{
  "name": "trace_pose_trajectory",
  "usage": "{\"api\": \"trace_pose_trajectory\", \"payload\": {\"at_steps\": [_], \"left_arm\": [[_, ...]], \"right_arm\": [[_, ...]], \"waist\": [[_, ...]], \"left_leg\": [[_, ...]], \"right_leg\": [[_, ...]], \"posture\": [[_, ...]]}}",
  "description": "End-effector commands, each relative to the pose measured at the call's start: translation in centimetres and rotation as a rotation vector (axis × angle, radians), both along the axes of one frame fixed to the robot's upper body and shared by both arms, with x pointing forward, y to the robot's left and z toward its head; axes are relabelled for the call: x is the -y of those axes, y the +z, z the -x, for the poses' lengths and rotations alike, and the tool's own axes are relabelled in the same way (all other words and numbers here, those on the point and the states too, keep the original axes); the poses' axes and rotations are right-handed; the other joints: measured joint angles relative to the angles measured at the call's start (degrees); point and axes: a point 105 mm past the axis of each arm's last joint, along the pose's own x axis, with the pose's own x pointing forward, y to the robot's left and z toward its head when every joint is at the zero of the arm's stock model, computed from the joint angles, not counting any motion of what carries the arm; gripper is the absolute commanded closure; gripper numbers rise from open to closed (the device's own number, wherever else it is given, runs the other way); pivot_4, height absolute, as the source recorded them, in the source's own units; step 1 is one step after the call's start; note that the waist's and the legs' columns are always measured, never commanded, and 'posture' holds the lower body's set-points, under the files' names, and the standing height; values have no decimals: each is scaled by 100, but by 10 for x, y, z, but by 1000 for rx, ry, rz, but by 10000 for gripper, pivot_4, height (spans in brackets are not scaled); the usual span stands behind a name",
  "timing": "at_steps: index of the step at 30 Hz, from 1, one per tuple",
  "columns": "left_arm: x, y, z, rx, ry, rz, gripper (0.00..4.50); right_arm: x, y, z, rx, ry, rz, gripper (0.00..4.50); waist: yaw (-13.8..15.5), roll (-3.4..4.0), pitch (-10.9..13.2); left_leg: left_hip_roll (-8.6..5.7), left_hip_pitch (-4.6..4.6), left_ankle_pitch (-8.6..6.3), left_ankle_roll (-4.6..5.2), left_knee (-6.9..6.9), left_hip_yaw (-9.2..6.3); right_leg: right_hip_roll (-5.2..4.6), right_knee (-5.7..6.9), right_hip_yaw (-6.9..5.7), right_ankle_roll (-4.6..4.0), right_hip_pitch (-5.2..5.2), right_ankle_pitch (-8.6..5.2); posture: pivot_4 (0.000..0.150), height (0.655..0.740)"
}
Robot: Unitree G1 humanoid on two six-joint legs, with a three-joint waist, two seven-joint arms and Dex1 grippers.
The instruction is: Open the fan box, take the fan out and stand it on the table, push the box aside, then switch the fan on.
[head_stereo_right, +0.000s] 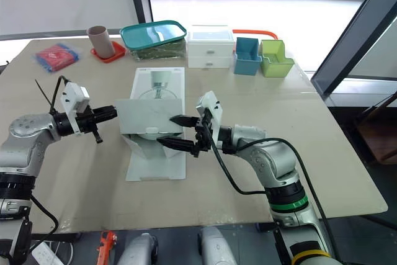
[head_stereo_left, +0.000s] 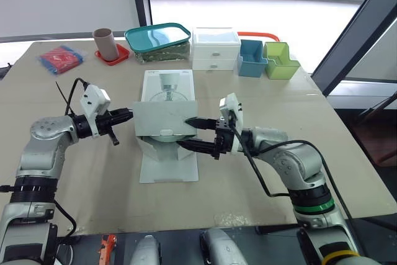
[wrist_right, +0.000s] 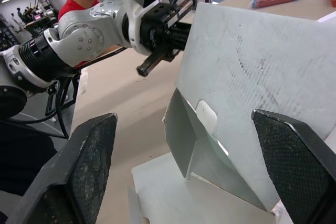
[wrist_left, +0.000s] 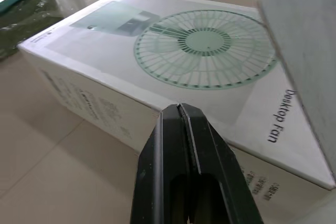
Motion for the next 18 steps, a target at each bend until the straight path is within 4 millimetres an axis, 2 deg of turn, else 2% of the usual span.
{"api": "trace_pose_trajectory", "payload": {"at_steps": [1, 5, 7, 9, 12, 18], "left_arm": [[-15, 37, -1, 100, 62, 80, 45000], [-5, 68, 10, 152, -9, 201, 45000], [8, 80, 26, 141, -119, 265, 45000], [19, 83, 41, 110, -214, 291, 45000], [29, 75, 58, 31, -315, 266, 45000], [34, 38, 49, -57, -279, 100, 45000]], "right_arm": [[0, 5, 2, 39, 5, -6, 2961], [-1, 2, 2, 37, -2, 5, 2961], [-2, 2, 1, 30, -12, 1, 2961], [-2, 2, 0, 20, -22, -3, 2961], [-2, 3, -3, 8, -40, -9, 2961], [-2, 4, -1, 8, -43, -9, 2961]], "waist": [[0, 0, 0], [3, -1, 0], [3, -1, 0], [3, -1, 0], [-22, 0, 0], [-8, 0, 1]], "left_leg": [[0, 0, 0, 0, 0, -1], [0, -4, 0, 0, 0, -2], [0, -6, 0, 0, 0, -4], [0, -6, 0, 0, 0, -5], [1, -3, 0, 0, 0, -4], [1, 0, 1, -1, -2, -5]], "right_leg": [[0, 0, -1, 0, 0, 0], [-1, 0, -3, 1, 0, -1], [-2, -1, -5, 1, 0, -1], [-3, -1, -5, 1, -1, -1], [-1, -1, -3, 1, -1, -1], [1, 0, -5, 0, 0, -1]], "posture": [[1500, 7400], [1500, 7400], [1500, 7400], [1500, 7400], [1500, 7400], [1500, 7400]]}}
